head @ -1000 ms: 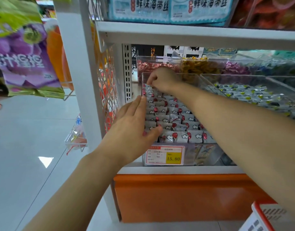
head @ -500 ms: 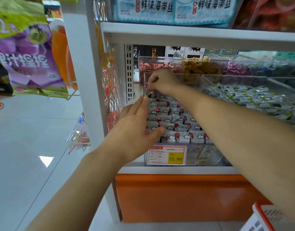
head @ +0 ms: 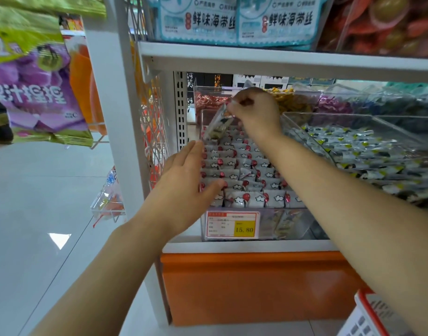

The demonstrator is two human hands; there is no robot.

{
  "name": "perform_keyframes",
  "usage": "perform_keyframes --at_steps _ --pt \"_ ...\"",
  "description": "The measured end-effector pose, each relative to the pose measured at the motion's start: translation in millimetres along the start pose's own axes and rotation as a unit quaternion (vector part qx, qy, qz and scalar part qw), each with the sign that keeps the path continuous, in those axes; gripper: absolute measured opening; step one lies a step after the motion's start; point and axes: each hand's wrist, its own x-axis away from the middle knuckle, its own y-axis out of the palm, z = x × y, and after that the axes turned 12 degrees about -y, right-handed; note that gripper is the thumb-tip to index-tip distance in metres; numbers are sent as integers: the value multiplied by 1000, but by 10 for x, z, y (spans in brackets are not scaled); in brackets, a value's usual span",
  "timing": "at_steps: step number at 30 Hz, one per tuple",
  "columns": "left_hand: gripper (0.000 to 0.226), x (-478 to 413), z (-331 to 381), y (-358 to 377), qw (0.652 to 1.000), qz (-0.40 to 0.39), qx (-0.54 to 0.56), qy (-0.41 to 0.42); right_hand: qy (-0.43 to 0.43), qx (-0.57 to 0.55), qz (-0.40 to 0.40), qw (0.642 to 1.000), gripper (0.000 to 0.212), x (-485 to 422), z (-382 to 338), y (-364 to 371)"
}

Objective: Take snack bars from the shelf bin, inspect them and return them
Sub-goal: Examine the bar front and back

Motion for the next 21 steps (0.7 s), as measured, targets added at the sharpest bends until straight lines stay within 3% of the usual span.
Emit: perform_keyframes --at_steps 3,6,10,13,16,18,21 --pt "63 31 45 -44 996 87 12 -4 38 -80 105 990 6 248 -135 -289" --pt "51 101 136 -75 992 108 62 -17 87 -174 131 972 9 593 -243 -566" --pt "44 246 282 -55 987 7 151 -47 165 -282 117 938 9 1051 -349 -823" --pt "23 336 358 -32 965 -67 246 -61 225 -356 133 897 13 1303 -381 -899" --pt "22 362 381 -8 938 -105 314 -98 247 -397 142 872 14 1419 -384 -954" --pt "25 374 386 5 916 -123 360 -126 254 -419 122 863 3 1458 -376 -1004" --pt "30 385 417 21 877 -143 428 -166 278 -451 85 844 17 1502 -351 -1072"
